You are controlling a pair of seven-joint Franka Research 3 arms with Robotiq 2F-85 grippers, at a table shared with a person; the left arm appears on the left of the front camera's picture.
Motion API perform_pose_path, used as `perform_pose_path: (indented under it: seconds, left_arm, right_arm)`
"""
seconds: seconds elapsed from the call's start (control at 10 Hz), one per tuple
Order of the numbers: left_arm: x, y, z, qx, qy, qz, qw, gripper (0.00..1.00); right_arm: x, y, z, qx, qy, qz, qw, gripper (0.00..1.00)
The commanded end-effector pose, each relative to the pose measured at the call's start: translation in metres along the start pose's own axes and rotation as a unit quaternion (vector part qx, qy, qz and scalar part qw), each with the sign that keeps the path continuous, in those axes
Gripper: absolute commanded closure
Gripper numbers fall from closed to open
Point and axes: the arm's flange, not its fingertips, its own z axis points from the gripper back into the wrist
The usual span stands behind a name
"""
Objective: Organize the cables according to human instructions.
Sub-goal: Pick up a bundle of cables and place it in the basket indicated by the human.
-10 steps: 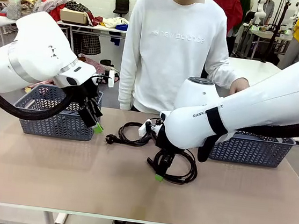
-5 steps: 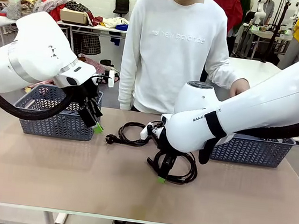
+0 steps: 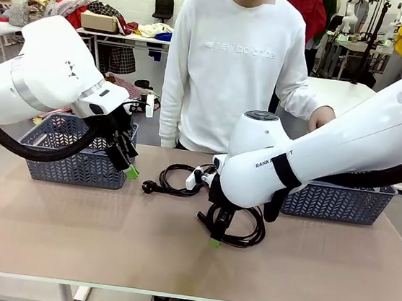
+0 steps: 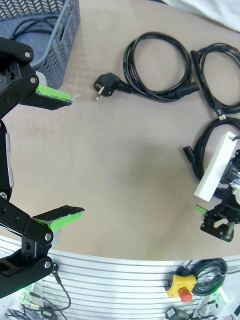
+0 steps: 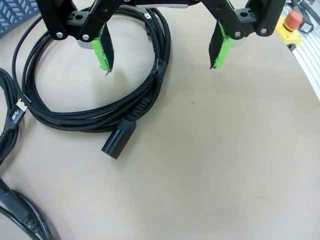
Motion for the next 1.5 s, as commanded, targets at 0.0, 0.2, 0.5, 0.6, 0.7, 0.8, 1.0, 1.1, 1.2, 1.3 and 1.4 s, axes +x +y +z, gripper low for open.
perform_pose_path:
  seconds: [0.0, 0.2, 0.5, 0.6, 0.7, 0.8, 1.0, 1.1, 1.2, 1.3, 1.4]
  left_arm:
    - [-0.0005, 0.0014, 0.0025, -0.001, 0.0, 0.001, 1.0, 0.0]
    - [-0.0005, 0.0014, 0.0025, -0.001, 0.0, 0.001, 1.0, 0.0]
    - [-0.0005, 0.0014, 0.0025, -0.001, 0.0, 0.001, 1.0, 0.0]
    - [-0.0005, 0.0014, 0.0025, -0.001, 0.0, 0.001, 1.0, 0.0]
    - [-0.0005, 0.0014, 0.0025, -0.001, 0.0, 0.001, 1.0, 0.0]
    - [-0.0005, 0.0014, 0.0025, -0.001, 0.0, 0.001, 1.0, 0.0]
    - [-0.0005, 0.0014, 0.0025, -0.001, 0.0, 0.001, 1.0, 0.0]
    - [-0.0005, 0.0014, 0.0025, -0.001, 0.0, 0.001, 1.0, 0.0]
    - [-0.0005, 0.0014, 0.0025, -0.001, 0.0, 0.001, 1.0, 0.0]
    - [-0.0005, 0.0014, 0.0025, -0.001, 0.0, 0.001, 1.0, 0.0]
    - [-0.0005, 0.0014, 0.0025, -0.001, 0.0, 0.001, 1.0, 0.0]
  right_arm:
    - [0.0099, 0.0008, -0.0018, -0.012, 0.018, -0.011, 1.0, 0.0]
    - [0.0101, 0.0014, -0.0021, -0.016, 0.022, -0.012, 1.0, 0.0]
    - [0.0119, 0.0034, -0.0014, -0.01, 0.018, -0.007, 1.0, 0.0]
    - [0.0145, 0.0058, -0.0021, -0.008, 0.018, 0.001, 1.0, 0.0]
    - [0.016, 0.0063, -0.0025, -0.006, 0.02, 0.001, 1.0, 0.0]
    - [0.0165, 0.0061, -0.0025, -0.004, 0.024, 0.0, 1.0, 0.0]
    - [0.0167, 0.006, -0.0021, -0.002, 0.026, -0.002, 1.0, 0.17]
    - [0.0166, 0.0058, -0.0027, -0.001, 0.027, -0.004, 1.0, 0.3]
    - [0.0163, 0.0055, -0.0033, 0.0, 0.028, -0.005, 1.0, 0.36]
    - [0.0159, 0.0053, -0.0036, 0.0, 0.028, -0.004, 1.0, 0.49]
    - [0.0164, 0.0056, -0.0041, 0.002, 0.028, -0.003, 1.0, 0.55]
